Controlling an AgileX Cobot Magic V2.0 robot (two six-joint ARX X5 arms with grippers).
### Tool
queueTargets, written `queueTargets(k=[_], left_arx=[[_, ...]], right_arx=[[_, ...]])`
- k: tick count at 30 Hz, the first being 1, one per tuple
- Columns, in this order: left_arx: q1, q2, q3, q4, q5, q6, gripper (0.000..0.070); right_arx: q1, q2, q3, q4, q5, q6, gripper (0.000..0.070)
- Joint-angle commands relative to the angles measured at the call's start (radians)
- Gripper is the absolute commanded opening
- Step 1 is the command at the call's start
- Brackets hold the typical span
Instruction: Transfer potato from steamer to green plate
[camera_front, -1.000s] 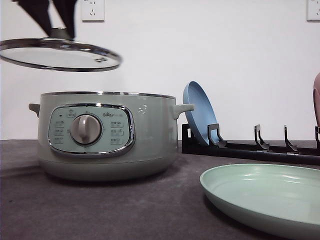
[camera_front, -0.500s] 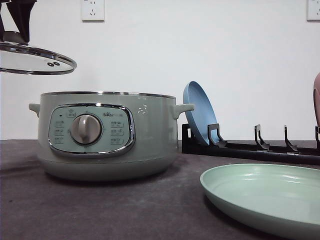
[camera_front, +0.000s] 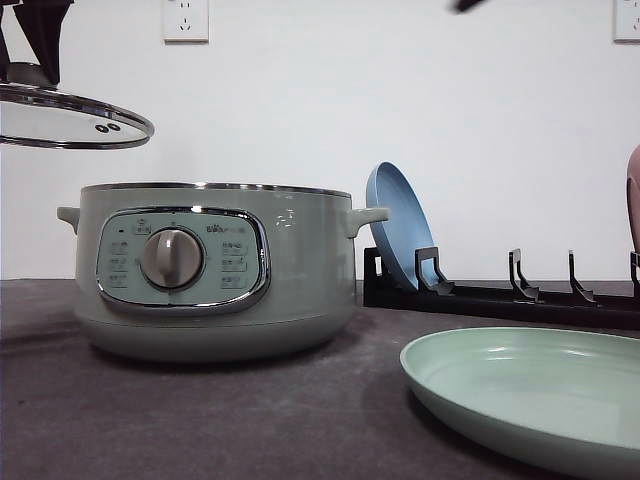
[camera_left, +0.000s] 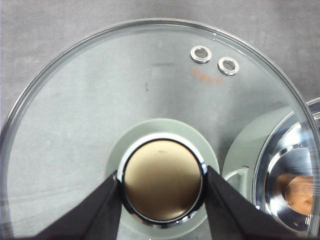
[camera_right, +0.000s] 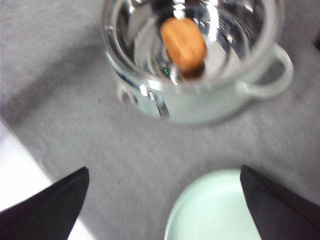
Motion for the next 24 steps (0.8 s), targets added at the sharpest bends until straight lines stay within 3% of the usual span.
queueTargets(k=[1, 15, 24], left_arx=[[0.005, -0.004, 0.047, 0.03, 0.0, -0.002, 0.0], [0.006, -0.004, 0.047, 0.032, 0.0, -0.002, 0.0], [0.007, -0.004, 0.047, 0.029, 0.0, -0.002, 0.0]], right_arx=[[-0.004, 0.111, 0.099, 0.006, -0.029, -0.084, 0.0575], [-0.056, 0.725, 0.708, -0.173, -0.079, -0.307, 0.0575], [-0.06, 0.92, 0.868, -0.183, -0.059, -0.382, 0.058]])
